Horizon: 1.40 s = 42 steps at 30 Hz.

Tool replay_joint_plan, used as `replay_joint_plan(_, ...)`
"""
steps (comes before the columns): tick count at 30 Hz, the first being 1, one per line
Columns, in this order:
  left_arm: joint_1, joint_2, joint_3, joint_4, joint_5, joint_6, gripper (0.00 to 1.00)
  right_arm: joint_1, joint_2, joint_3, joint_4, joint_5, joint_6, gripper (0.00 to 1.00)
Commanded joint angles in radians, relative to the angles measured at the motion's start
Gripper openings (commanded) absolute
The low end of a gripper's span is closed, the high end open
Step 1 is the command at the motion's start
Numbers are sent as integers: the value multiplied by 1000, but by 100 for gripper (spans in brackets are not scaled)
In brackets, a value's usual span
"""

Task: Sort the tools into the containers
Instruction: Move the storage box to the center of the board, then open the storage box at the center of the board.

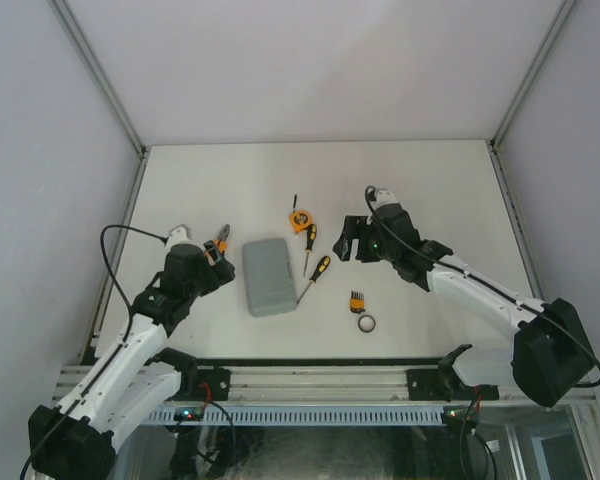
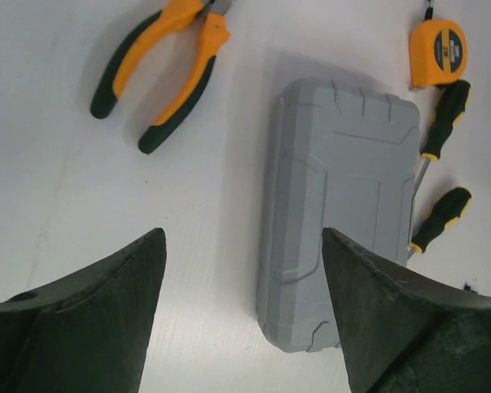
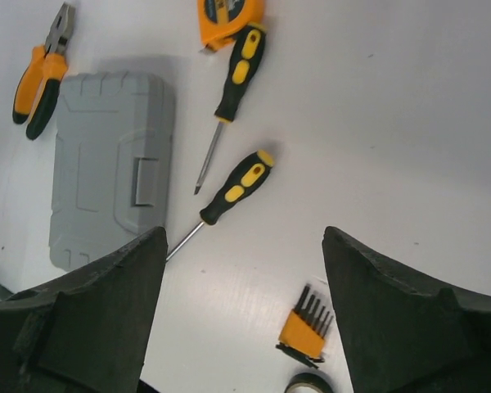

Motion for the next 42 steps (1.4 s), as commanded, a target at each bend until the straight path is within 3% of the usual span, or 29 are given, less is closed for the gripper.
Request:
replay_joint_plan(1,5,25,-27,123,92,-4,78,57,40,2,110,-49,31,74)
replay_joint_plan(7,6,79,-82,247,159,10,67,110,131,37,151,-52,74,55)
replay_joint_plan(18,6,133,-105,331,172,24,36,160,249,91,209,-39,102,19)
replay_joint_plan(22,6,134,-107,339,161,50,23,180,267,100,221,-18,103,0)
replay_joint_plan(25,5,135,-112,354,161,51,8,187,281,109,230,-21,107,0)
replay_joint_plan(29,5,138,-130,384,172,48,0,195,310,129,232,-30,115,0)
replay_joint_plan(42,6,211,-164,476,236,58,4,197,434,216,243,-101,163,0)
